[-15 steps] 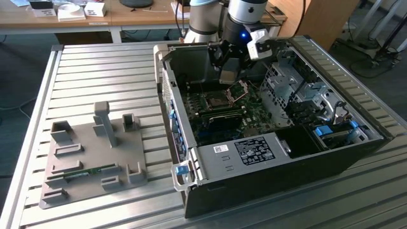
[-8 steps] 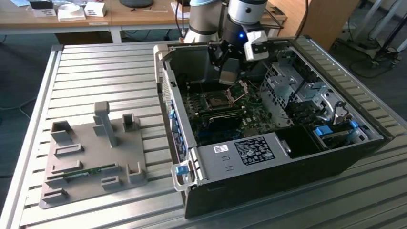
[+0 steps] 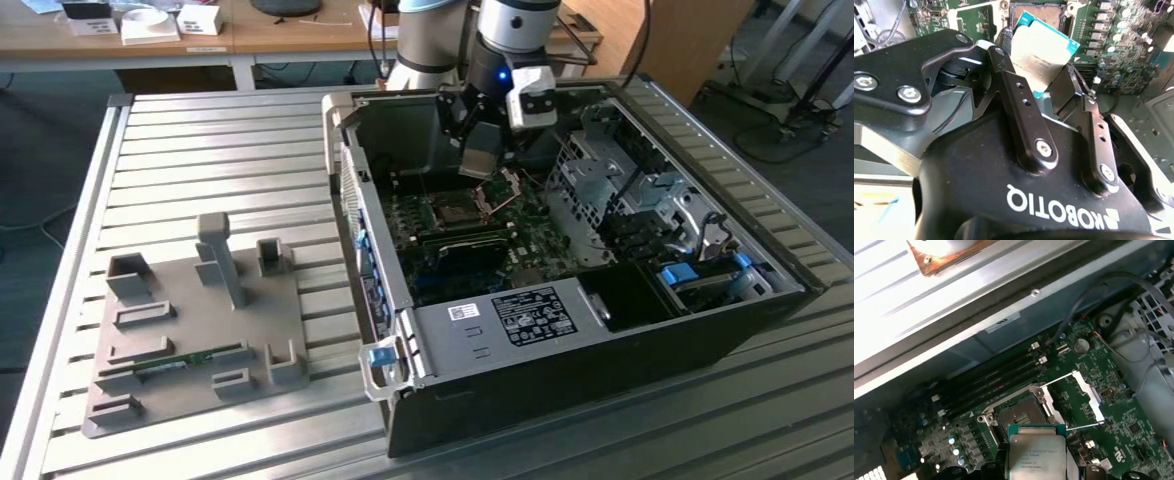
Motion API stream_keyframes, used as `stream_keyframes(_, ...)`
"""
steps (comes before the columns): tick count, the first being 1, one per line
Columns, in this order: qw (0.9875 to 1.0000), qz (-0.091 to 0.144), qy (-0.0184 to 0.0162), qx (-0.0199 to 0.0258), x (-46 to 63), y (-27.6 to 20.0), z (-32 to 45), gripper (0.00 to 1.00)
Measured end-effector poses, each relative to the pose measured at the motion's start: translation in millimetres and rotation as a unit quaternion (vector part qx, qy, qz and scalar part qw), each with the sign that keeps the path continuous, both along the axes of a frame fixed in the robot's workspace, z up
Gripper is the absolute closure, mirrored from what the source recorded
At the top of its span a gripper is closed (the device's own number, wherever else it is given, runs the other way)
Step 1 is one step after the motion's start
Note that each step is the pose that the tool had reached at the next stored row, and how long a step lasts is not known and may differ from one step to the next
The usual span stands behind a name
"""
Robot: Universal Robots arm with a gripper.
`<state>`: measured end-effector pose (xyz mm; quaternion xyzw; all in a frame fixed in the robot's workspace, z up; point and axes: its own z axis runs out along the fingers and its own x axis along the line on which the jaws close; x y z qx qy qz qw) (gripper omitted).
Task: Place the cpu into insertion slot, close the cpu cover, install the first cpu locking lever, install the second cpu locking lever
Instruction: 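Place the cpu into insertion slot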
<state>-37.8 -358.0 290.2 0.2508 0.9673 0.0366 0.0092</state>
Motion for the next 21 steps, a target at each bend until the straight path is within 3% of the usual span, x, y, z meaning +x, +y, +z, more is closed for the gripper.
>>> stream_keyframes(6, 0.9989, -0.046, 0.0, 0.0, 0.0, 0.0, -0.8, 0.46)
stream_keyframes(18, 0.9988, -0.049, 0.0, 0.0, 0.0, 0.0, -0.8, 0.46)
stream_keyframes(21, 0.9983, -0.059, 0.0, 0.0, 0.0, 0.0, -0.9, 0.46)
